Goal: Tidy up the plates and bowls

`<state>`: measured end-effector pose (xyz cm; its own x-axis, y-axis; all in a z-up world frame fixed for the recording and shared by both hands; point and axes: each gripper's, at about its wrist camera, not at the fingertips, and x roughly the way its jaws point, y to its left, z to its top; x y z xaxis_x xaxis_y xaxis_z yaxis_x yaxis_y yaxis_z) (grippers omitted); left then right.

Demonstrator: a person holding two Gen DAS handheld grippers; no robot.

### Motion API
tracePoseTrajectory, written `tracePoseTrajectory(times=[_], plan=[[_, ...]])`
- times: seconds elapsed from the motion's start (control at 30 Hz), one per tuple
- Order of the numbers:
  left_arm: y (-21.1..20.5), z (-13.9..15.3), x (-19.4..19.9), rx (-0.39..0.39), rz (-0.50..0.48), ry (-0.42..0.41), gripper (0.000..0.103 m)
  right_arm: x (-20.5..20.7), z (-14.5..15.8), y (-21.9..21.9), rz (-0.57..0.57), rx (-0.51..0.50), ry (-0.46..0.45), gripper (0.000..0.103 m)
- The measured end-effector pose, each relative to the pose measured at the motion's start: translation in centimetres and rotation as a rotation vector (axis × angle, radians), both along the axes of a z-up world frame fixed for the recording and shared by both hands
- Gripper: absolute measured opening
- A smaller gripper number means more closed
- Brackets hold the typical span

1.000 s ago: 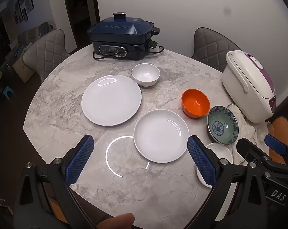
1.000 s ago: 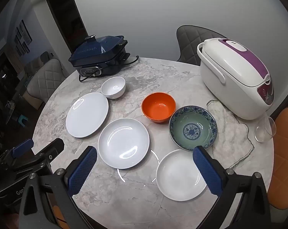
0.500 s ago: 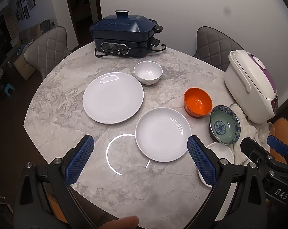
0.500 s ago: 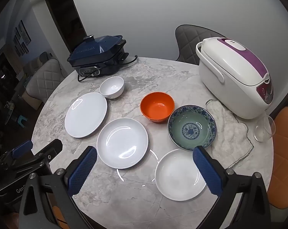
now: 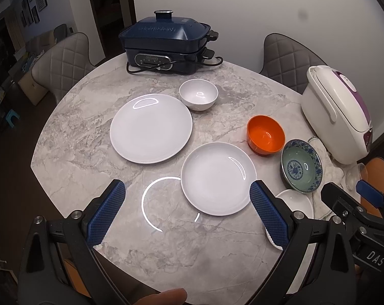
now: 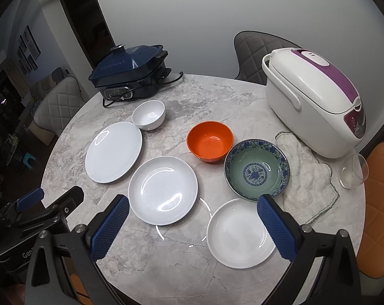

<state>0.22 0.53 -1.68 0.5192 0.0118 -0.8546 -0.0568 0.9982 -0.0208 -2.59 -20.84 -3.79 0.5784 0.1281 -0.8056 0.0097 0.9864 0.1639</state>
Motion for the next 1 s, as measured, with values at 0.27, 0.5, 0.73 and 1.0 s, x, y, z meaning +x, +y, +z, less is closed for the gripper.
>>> tracePoseTrajectory(times=[0.27, 0.5, 0.73, 1.0], plan=[[0.13, -0.48, 0.26, -0.001, 0.003, 0.006, 0.099, 0.18, -0.56, 0.07, 0.000, -0.002, 0.005, 0.103], [0.13, -0.49, 0.30, -0.001, 0.002, 0.006, 0.099, 0.26, -0.58, 0.04, -0.001, -0.003, 0.006, 0.103], [0.16, -0.53, 0.31, -0.002, 0.002, 0.007, 0.099, 0.41, -0.71, 0.06, -0.002, -0.004, 0.008, 0.103], [0.09, -0.43, 0.41, -0.002, 0.004, 0.010, 0.099, 0.45, -0.81, 0.09, -0.001, -0.005, 0.010, 0.103]])
